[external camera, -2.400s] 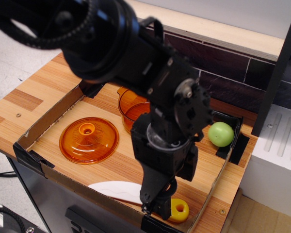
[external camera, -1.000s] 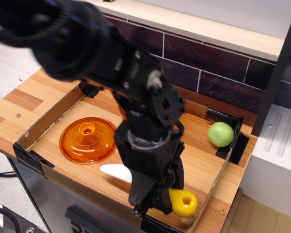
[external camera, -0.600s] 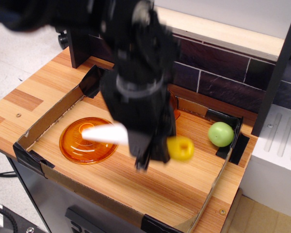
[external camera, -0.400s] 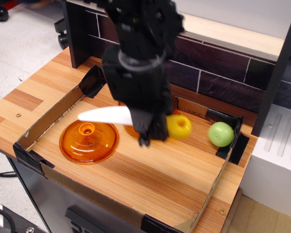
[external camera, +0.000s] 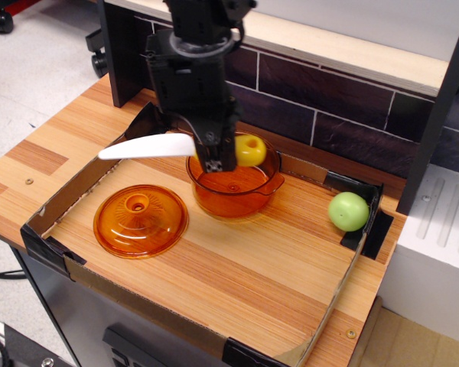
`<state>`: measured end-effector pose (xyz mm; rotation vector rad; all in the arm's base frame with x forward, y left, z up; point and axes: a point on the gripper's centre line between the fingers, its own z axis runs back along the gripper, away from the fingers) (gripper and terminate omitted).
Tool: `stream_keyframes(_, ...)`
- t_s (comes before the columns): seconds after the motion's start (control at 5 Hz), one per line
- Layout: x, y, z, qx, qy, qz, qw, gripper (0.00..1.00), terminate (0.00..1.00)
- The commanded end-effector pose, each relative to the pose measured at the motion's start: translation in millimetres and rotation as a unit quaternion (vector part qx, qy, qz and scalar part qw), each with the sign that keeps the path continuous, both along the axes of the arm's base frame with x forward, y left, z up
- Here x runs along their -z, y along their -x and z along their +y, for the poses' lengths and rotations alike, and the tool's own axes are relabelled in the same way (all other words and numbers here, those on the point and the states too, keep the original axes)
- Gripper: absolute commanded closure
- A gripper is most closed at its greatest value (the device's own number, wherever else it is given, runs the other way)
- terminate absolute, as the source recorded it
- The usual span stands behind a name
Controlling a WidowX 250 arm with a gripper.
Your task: Put knife in pot
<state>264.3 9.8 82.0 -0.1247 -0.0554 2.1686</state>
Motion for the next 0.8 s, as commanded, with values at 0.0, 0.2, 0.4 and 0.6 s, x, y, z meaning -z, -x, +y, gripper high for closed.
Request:
stream_keyframes(0.0,-3,-30,30,-0.075,0.002,-0.005,0.9972,1.0,0.0)
stream_keyframes(0.2,7,-40,32,-0.084,-0.005,0.0,0.9964,1.0,0.0)
stream_keyframes(0.4,14,-47,28,-0.086,-0.008,0.007,0.9962,1.0,0.0)
stream_keyframes(0.6,17,-55,21,-0.086,-0.011,0.009,0.9962,1.0,0.0)
